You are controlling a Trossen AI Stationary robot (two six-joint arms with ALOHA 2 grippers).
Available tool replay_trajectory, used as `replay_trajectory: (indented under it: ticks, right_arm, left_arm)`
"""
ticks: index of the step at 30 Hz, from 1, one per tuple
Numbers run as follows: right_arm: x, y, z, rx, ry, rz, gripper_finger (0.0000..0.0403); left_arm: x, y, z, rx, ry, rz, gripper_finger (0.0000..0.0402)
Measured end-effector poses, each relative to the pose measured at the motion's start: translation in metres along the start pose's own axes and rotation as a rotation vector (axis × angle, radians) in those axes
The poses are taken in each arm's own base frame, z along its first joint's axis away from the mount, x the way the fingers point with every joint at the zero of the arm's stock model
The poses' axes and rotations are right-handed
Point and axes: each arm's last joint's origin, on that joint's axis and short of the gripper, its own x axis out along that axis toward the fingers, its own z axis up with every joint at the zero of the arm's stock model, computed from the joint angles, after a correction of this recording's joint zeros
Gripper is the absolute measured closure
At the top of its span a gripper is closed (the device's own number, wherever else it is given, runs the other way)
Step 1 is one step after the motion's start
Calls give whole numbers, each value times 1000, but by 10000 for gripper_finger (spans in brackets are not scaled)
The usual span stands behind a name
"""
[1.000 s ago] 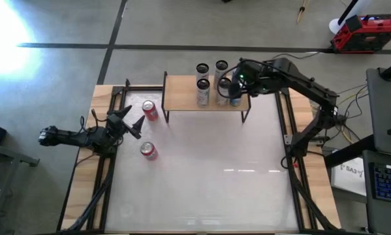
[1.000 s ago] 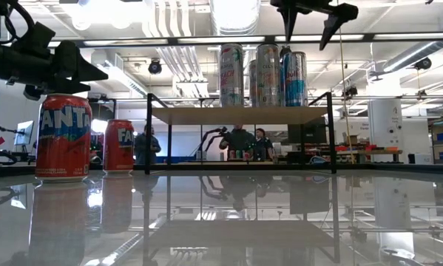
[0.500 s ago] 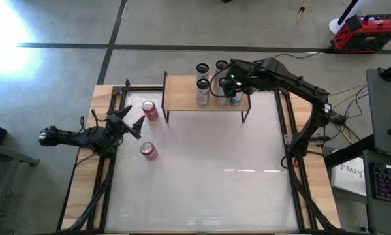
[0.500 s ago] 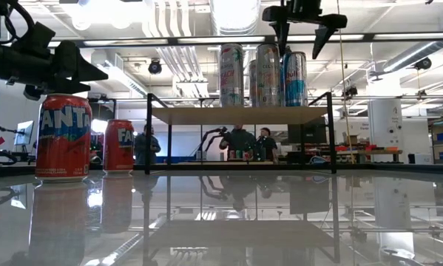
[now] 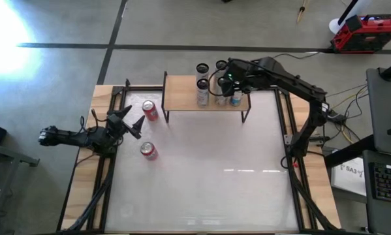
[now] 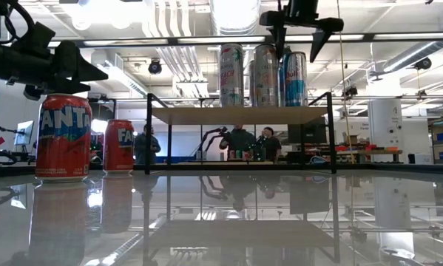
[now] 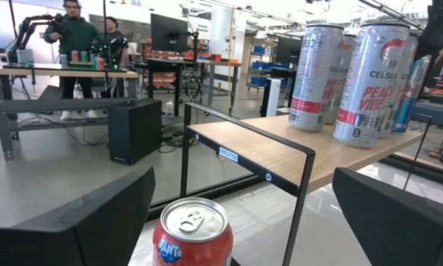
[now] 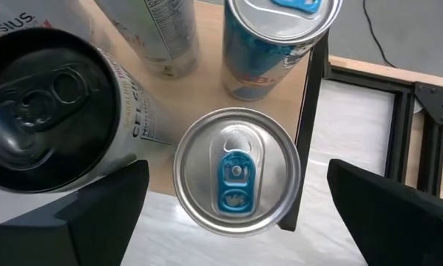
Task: Place canned beverage on shelf
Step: Adjust the blue soda can
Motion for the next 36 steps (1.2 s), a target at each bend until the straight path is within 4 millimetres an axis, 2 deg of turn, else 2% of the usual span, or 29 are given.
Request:
replay_trajectory:
  ticks: [18, 21, 32, 36]
  right_arm:
    - [10, 4, 1, 35, -3, -41, 10]
    - [10, 3, 1, 33, -1, -42, 32]
    - [10, 3, 0, 32, 3, -44, 155]
    - [10, 3, 0, 29, 8, -48, 172]
  left_arm:
    - [0, 0, 0, 0, 0, 0, 3]
    - [0, 0, 0, 0, 0, 0, 3]
    - [0, 0, 0, 0, 0, -1, 3]
    - [0, 0, 0, 0, 0, 0, 3]
